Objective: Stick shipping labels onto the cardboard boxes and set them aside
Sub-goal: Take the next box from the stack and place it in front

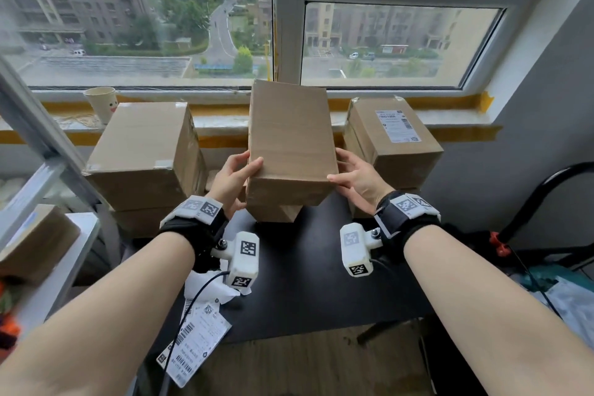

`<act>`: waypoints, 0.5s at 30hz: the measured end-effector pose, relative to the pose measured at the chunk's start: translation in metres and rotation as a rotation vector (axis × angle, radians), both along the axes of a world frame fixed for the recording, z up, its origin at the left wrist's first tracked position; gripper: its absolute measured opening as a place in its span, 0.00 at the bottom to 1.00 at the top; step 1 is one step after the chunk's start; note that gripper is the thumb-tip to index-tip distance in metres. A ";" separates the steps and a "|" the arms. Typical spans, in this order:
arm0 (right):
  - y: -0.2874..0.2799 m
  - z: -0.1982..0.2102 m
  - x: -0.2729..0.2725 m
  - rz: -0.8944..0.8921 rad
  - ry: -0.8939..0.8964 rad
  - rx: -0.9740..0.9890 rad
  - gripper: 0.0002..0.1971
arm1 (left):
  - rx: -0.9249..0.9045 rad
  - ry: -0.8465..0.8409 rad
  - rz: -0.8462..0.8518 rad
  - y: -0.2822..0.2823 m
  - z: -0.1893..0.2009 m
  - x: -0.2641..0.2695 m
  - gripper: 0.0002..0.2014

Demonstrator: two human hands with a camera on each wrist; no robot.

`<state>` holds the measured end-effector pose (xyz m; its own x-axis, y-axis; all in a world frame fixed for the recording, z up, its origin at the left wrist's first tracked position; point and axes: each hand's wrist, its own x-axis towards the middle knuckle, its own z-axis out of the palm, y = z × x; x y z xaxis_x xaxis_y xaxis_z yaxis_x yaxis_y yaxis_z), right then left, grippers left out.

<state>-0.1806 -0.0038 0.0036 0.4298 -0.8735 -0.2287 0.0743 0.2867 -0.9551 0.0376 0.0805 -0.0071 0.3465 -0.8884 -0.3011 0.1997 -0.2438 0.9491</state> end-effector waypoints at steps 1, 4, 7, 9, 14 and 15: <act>-0.001 -0.001 -0.001 -0.006 0.003 0.006 0.34 | 0.008 0.015 -0.005 -0.001 0.000 -0.002 0.24; -0.006 -0.006 -0.006 -0.034 0.000 0.020 0.33 | 0.018 0.008 -0.021 -0.007 -0.005 -0.006 0.27; -0.008 -0.012 -0.011 -0.053 -0.004 0.044 0.34 | 0.059 -0.013 -0.076 -0.010 -0.008 -0.010 0.35; -0.010 -0.017 -0.013 -0.055 0.008 0.065 0.34 | 0.091 -0.030 -0.125 -0.013 -0.009 -0.014 0.38; -0.013 -0.025 -0.010 -0.054 0.051 0.097 0.25 | 0.098 0.002 -0.122 -0.014 -0.008 -0.016 0.35; -0.014 -0.025 -0.009 -0.055 0.055 0.099 0.23 | 0.099 -0.006 -0.112 -0.015 -0.010 -0.015 0.37</act>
